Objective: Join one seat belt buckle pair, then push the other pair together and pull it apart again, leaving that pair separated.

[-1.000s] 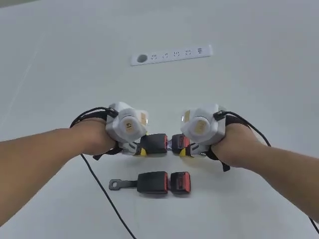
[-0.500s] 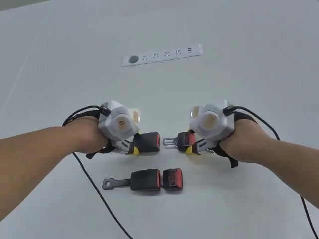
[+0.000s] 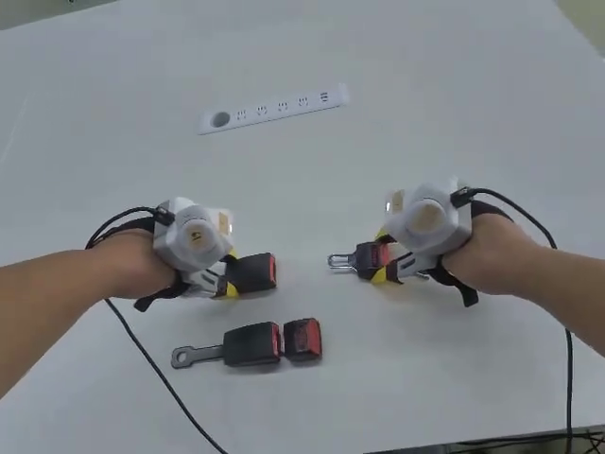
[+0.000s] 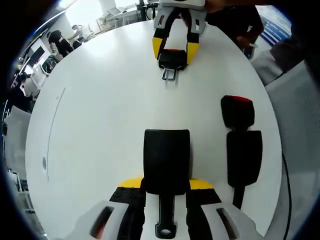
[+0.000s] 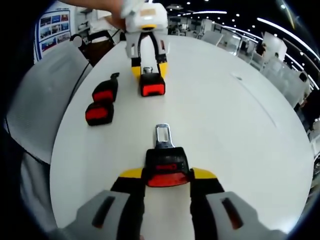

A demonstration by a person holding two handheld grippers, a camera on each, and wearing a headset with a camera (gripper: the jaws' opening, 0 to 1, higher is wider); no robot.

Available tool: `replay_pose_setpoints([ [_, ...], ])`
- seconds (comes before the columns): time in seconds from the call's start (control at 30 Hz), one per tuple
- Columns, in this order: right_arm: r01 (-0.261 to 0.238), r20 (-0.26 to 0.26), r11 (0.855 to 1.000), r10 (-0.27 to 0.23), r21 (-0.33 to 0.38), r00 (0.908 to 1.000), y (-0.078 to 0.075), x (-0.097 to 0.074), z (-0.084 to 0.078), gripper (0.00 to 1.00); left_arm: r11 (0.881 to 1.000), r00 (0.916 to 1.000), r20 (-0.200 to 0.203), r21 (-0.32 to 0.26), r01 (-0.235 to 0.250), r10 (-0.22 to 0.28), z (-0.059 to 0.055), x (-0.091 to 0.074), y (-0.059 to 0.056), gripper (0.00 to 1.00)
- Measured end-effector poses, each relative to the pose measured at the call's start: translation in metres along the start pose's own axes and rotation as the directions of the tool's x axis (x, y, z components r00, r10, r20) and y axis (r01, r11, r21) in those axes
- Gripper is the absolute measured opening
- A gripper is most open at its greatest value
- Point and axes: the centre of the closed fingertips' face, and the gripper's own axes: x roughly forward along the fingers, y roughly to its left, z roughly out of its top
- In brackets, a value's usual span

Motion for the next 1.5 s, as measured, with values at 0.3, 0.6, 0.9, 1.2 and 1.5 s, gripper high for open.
replay_pose_setpoints([
  [0.3,0.005,0.006,1.0,-0.005,0.0,1.0,-0.003,-0.017,-0.019,0.34,1.0,1.0,-0.004,0.0,-0.005,0.005,-0.001,0.0,-0.001,0.31],
  [0.6,0.035,-0.006,0.999,-0.035,-0.029,0.9994,-0.009,-0.019,-0.02,0.43,0.998,0.9987,0.01,-0.027,-0.05,0.05,-0.003,-0.003,-0.001,0.32],
  [0.9,0.108,0.031,0.991,-0.111,0.085,0.9934,-0.012,-0.041,-0.015,0.54,0.99,0.9903,0.036,-0.058,-0.132,0.134,-0.01,-0.024,0.002,0.36],
  [1.2,0.177,0.079,0.973,-0.19,0.146,0.9785,0.016,-0.062,0.005,0.6,0.953,0.9592,0.139,-0.214,-0.213,0.246,-0.028,-0.058,-0.021,0.42],
  [1.5,0.204,0.132,0.953,-0.237,0.223,0.9626,0.058,-0.083,0.023,0.71,0.876,0.9021,0.22,-0.404,-0.262,0.371,-0.047,-0.097,-0.066,0.59],
])
